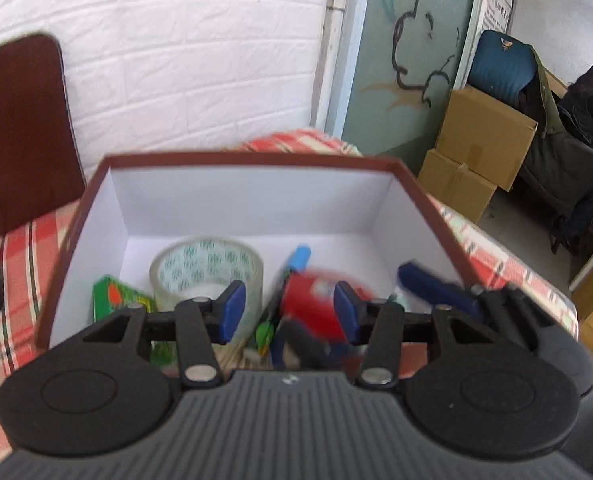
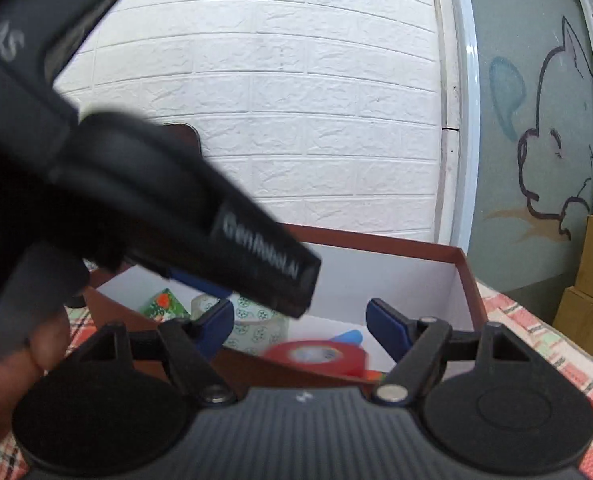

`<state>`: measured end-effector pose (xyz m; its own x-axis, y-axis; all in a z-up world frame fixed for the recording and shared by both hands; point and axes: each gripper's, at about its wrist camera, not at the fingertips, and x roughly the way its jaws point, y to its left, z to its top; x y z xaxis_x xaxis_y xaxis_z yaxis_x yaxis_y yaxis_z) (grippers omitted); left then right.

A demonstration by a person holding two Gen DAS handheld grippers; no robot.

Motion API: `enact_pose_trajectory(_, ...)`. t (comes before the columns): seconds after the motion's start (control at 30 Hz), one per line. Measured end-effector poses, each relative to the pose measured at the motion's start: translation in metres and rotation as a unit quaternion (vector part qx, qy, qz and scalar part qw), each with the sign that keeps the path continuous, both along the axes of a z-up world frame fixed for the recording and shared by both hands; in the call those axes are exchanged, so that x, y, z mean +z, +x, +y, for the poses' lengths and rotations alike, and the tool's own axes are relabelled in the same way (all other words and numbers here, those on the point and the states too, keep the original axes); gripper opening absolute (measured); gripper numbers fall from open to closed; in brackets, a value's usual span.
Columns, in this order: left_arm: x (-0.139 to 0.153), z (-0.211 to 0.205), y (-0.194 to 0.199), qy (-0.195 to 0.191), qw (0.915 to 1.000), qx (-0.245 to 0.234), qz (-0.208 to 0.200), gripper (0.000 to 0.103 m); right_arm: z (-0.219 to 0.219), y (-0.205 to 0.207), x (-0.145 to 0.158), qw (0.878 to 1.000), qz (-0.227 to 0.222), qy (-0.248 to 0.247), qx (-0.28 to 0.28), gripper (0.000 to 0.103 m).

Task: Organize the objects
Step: 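Carry the red tape roll into the brown box and open the left gripper, then move the left gripper back out of the brown box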

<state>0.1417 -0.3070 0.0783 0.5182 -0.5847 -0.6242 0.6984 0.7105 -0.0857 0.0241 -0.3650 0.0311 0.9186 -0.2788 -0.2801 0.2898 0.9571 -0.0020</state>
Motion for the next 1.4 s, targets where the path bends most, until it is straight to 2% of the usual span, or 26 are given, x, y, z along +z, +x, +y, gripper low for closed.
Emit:
enact_pose_trajectory(0.1, -0.001, 0.011, -0.007, -0.002, 1.0000, 0.008, -0.004, 0.057, 0.009, -0.012, -0.003, 1.000, -0.014, -0.007, -0.007, 0.076)
enact_pose_trajectory(0.27, 0.009, 0.038, -0.029, -0.021, 0.9982, 0.029, -0.047, 0.067, 0.030, -0.037, -0.005, 1.000, -0.023, -0.002, -0.002, 0.078)
enact_pose_trajectory(0.37, 0.007, 0.058, -0.041, -0.023, 0.9970, 0.043, -0.060, 0.071, 0.043, -0.045, -0.012, 1.000, -0.001, 0.010, 0.022, 0.078)
enact_pose_trajectory(0.53, -0.017, 0.095, -0.044, 0.007, 0.9958, 0.084, -0.035, 0.071, 0.064, -0.038, -0.027, 0.996, 0.054, 0.029, 0.065, 0.078)
enact_pose_trajectory(0.67, -0.043, 0.133, -0.038, 0.029, 0.9906, 0.133, -0.013, 0.071, 0.087, -0.025, -0.041, 0.989, 0.107, 0.018, 0.101, 0.078)
enact_pose_trajectory(0.8, -0.064, 0.170, -0.030, 0.056, 0.9831, 0.174, -0.003, 0.071, 0.113, -0.018, -0.050, 0.982, 0.138, -0.009, 0.132, 0.079)
enact_pose_trajectory(0.97, -0.076, 0.209, -0.024, 0.061, 0.9759, 0.210, -0.005, 0.071, 0.152, -0.012, -0.058, 0.971, 0.171, -0.044, 0.163, 0.079)
enact_pose_trajectory(1.23, -0.084, 0.252, -0.016, 0.063, 0.9669, 0.244, -0.039, 0.074, 0.194, 0.007, -0.060, 0.961, 0.182, -0.076, 0.194, 0.080)
enact_pose_trajectory(1.33, -0.086, 0.267, -0.009, 0.068, 0.9625, 0.257, -0.054, 0.078, 0.203, 0.010, -0.059, 0.960, 0.182, -0.077, 0.199, 0.080)
enact_pose_trajectory(1.4, -0.090, 0.279, -0.005, 0.066, 0.9593, 0.267, -0.064, 0.086, 0.208, 0.015, -0.059, 0.959, 0.184, -0.073, 0.201, 0.082)
